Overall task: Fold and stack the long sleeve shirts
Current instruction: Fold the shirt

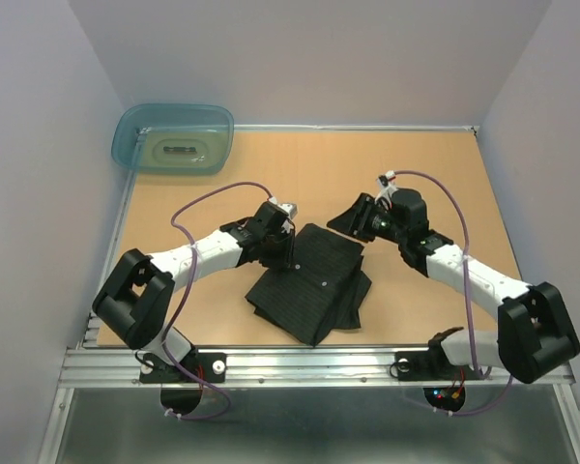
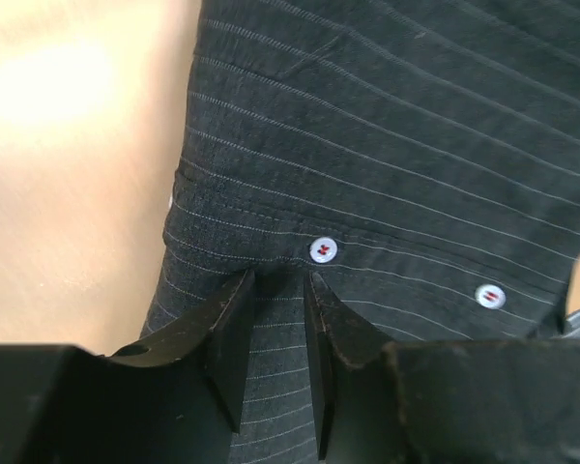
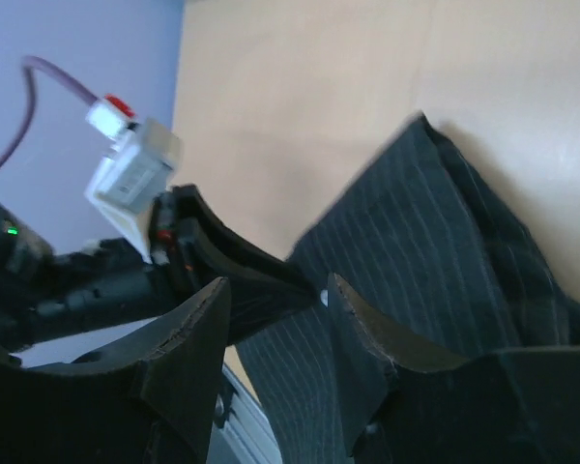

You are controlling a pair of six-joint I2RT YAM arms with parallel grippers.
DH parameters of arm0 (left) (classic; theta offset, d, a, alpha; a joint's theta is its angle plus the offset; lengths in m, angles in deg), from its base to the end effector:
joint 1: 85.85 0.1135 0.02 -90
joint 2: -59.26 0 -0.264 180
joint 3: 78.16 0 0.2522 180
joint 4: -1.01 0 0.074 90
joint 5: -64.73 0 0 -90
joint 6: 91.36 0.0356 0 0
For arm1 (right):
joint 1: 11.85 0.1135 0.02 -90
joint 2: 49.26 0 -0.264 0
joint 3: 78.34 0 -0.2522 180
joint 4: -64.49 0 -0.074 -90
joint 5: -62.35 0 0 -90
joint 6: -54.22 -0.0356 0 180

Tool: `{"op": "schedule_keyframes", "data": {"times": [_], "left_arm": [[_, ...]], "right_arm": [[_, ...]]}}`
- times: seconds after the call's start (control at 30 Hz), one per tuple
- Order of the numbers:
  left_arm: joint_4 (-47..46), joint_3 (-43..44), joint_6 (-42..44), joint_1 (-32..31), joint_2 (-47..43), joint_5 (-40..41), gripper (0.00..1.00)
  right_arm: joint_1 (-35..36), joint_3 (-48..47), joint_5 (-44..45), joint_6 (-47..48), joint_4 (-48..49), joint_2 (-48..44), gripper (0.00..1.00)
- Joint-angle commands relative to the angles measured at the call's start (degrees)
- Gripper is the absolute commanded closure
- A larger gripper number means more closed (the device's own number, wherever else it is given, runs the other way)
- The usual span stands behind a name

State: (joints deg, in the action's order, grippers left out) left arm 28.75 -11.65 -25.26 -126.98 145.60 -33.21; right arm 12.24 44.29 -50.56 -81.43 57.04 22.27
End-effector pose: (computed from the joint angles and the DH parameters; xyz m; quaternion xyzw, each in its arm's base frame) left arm 0.2334 -0.2103 0.2108 0.1641 0.9157 -0.2485 0.2697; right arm 0.2501 0.1270 0.2629 0.0420 0.8172 0.4497 0.3580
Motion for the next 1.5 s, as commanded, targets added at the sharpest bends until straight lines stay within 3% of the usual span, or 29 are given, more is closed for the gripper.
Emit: {"op": "schedule_keyframes", "data": {"times": [0.0,0.23,0.5,0.63,0.7,0.83,0.93,1.03,1.13,1.17,1.37,1.47], "left_arm": [[-4.2,-2.4,-2.5,1.5,0.3,-2.0,0.62],[-7.7,-7.4,-4.0,2.8,0.7,-3.8,0.62],[-8.4,-7.5,-4.9,3.0,-0.6,-6.9,0.62],[-6.5,-5.9,-5.7,2.9,-7.7,-7.6,0.58],[-6.2,-5.0,-6.4,3.0,-10.7,-7.3,0.5],[-6.2,-2.6,-6.9,3.0,-13.5,-5.1,0.43],[-7.3,0.5,-6.9,3.0,-9.9,-3.7,0.45],[-10.0,4.0,-7.1,3.1,-4.0,-4.4,0.55],[-12.5,7.6,-7.3,3.2,3.0,-6.5,0.63],[-12.9,9.5,-7.4,3.2,4.9,-7.1,0.7],[-13.6,14.8,-7.7,3.4,19.0,-7.0,0.77],[-14.9,14.8,-8.6,4.3,21.3,-5.7,0.77]], "right_arm": [[-0.1,11.3,-1.1,-8.6,18.1,4.3,0.52],[-6.4,24.8,-1.9,-10.1,32.6,14.3,0.57],[-9.5,23.3,-4.9,-5.5,33.8,18.7,0.57],[-9.4,16.9,-5.6,-1.1,20.7,9.3,0.56],[-9.3,13.3,-4.2,2.5,10.6,5.0,0.55],[-7.9,9.2,-9.4,-1.2,8.5,-1.3,0.54],[-5.0,9.3,-9.6,-4.3,11.2,-1.7,0.54],[-1.0,15.2,-9.3,-11.2,24.0,-0.5,0.54],[0.7,18.0,-8.1,-13.8,27.4,1.4,0.55],[1.1,20.4,-7.8,-14.3,30.5,3.4,0.55],[1.0,29.2,-5.3,-15.1,36.6,11.4,0.57],[-0.3,32.1,-2.2,-15.3,36.6,11.6,0.58]]}}
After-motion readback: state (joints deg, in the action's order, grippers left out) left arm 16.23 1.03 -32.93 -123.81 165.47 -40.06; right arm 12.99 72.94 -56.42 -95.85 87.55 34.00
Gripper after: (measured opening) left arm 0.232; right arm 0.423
